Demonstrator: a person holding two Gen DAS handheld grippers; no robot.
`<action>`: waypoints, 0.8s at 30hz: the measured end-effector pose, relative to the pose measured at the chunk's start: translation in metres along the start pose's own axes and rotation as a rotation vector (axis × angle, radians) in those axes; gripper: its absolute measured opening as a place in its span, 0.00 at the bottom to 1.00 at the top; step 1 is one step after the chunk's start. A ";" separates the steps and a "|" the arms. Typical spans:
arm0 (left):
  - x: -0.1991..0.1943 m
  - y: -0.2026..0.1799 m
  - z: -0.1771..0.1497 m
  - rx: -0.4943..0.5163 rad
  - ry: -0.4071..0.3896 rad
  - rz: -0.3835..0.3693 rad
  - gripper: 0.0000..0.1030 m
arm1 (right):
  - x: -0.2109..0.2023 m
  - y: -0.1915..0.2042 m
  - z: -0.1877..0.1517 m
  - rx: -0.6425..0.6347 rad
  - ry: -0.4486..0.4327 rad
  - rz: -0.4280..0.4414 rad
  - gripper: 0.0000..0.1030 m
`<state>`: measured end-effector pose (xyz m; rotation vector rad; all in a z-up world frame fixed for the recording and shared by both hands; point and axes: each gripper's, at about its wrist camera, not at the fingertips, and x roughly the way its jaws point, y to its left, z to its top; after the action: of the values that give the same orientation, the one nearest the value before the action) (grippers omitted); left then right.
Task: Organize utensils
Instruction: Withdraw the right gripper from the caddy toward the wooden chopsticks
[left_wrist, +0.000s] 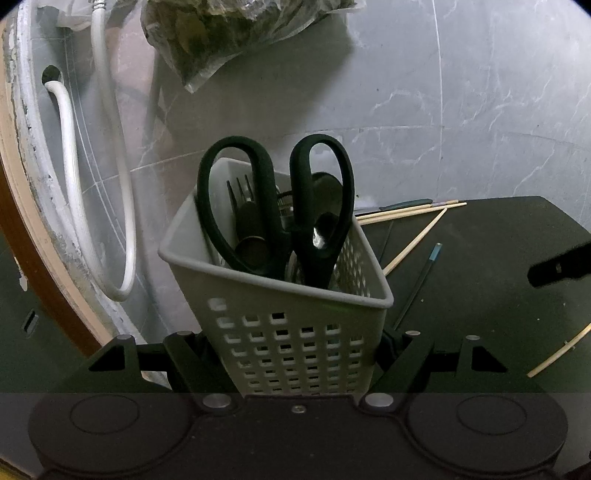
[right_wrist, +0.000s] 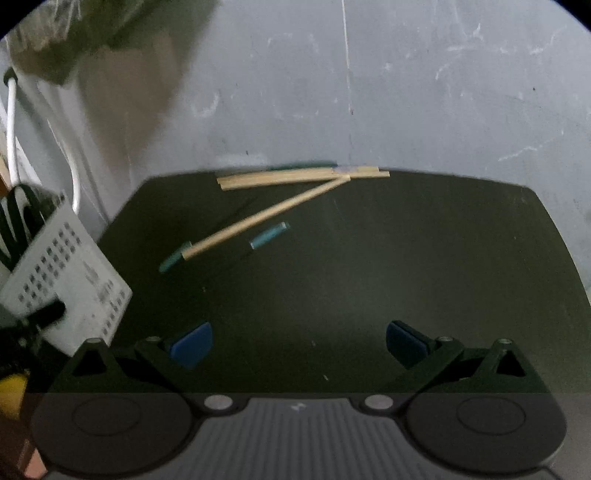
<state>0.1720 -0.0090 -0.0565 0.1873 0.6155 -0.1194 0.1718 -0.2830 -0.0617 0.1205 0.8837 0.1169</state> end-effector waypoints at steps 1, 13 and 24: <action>0.000 0.000 0.000 0.000 0.001 0.001 0.76 | 0.001 -0.002 -0.003 -0.004 0.014 -0.007 1.00; 0.000 -0.001 0.001 0.002 0.006 0.005 0.76 | 0.007 -0.019 -0.014 -0.022 0.063 -0.036 1.00; 0.000 -0.002 -0.002 0.009 0.005 0.007 0.77 | -0.013 -0.049 -0.026 -0.495 0.161 0.067 0.99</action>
<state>0.1707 -0.0105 -0.0581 0.1990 0.6193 -0.1148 0.1460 -0.3321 -0.0755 -0.3254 0.9873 0.4079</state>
